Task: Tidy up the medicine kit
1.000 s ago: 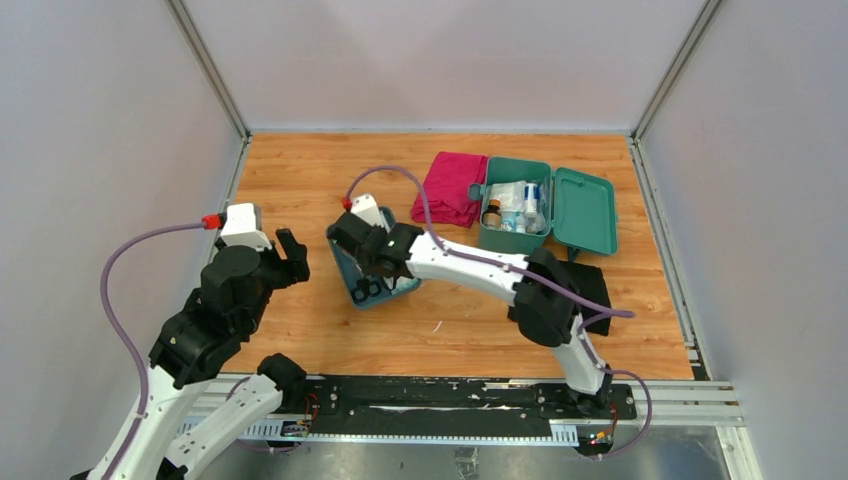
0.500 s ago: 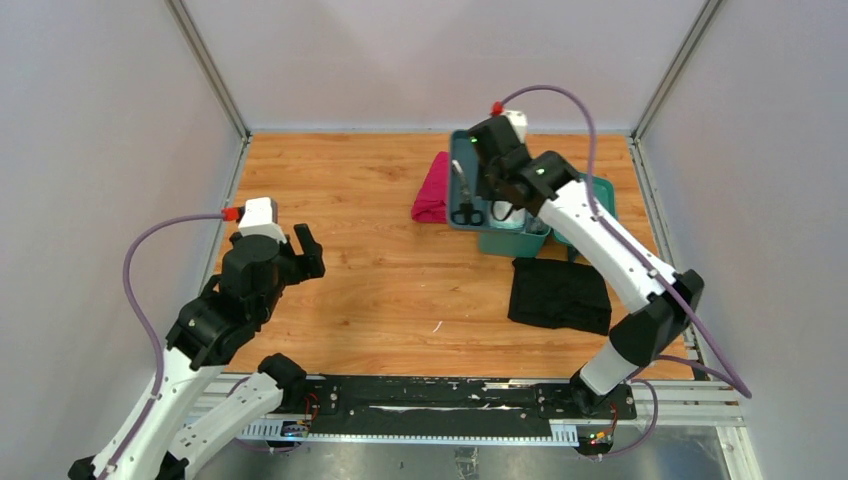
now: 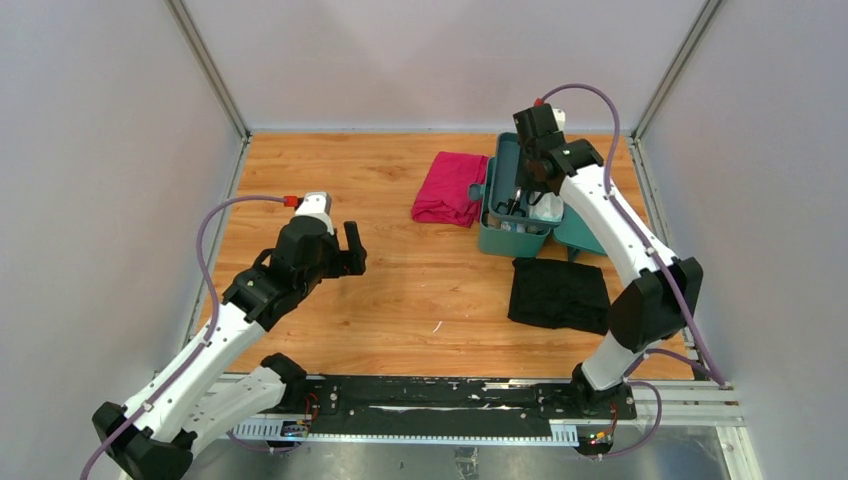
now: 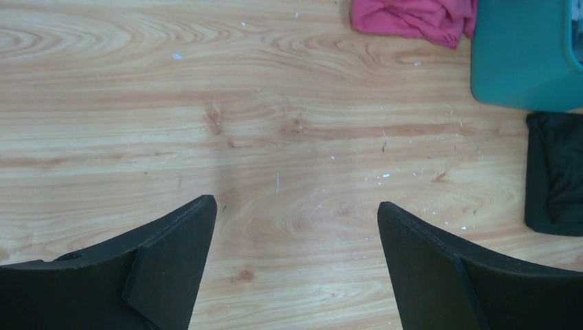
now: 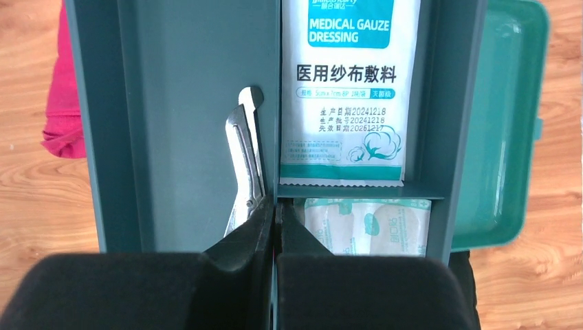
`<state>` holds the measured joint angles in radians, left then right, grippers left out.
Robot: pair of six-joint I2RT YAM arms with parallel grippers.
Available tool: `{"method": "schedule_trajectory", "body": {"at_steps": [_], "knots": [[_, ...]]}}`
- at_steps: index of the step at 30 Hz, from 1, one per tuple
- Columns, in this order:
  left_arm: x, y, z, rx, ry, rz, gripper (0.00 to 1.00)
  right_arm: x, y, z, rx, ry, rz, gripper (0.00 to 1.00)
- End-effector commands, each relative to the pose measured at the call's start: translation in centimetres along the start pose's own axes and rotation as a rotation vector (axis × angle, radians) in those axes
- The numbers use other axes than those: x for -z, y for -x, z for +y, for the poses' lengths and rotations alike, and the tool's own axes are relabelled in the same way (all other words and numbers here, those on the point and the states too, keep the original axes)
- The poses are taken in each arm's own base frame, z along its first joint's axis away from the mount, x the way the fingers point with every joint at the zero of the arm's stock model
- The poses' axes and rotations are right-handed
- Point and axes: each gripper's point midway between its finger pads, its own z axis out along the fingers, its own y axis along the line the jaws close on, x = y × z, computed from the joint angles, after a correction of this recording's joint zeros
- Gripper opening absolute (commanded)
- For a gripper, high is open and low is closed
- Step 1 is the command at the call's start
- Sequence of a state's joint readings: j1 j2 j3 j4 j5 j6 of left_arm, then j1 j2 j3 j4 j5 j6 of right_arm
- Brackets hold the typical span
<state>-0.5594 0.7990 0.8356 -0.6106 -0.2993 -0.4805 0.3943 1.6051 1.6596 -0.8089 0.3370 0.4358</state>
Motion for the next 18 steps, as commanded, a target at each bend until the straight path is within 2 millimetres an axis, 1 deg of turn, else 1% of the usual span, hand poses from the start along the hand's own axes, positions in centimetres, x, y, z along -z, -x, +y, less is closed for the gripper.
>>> {"method": "schedule_trajectory", "body": {"at_steps": [1, 6, 9, 18], "knots": [[-1.2, -0.5, -1.3, -0.001, -0.056, 0.017, 0.93, -2.5, 0.9, 1.3, 0.079, 0.036, 0.004, 0.00], [-1.4, -0.9, -0.8, -0.027, -0.036, 0.027, 0.95, -5.3, 0.5, 1.5, 0.109, 0.002, 0.029, 0.00], [-1.4, -1.0, -0.5, -0.032, -0.026, 0.027, 0.95, -6.5, 0.0, 1.3, 0.108, -0.021, 0.046, 0.00], [-1.5, -1.3, -0.3, -0.044, -0.015, 0.034, 0.95, -8.5, -1.1, 0.5, 0.079, -0.072, 0.072, 0.00]]}}
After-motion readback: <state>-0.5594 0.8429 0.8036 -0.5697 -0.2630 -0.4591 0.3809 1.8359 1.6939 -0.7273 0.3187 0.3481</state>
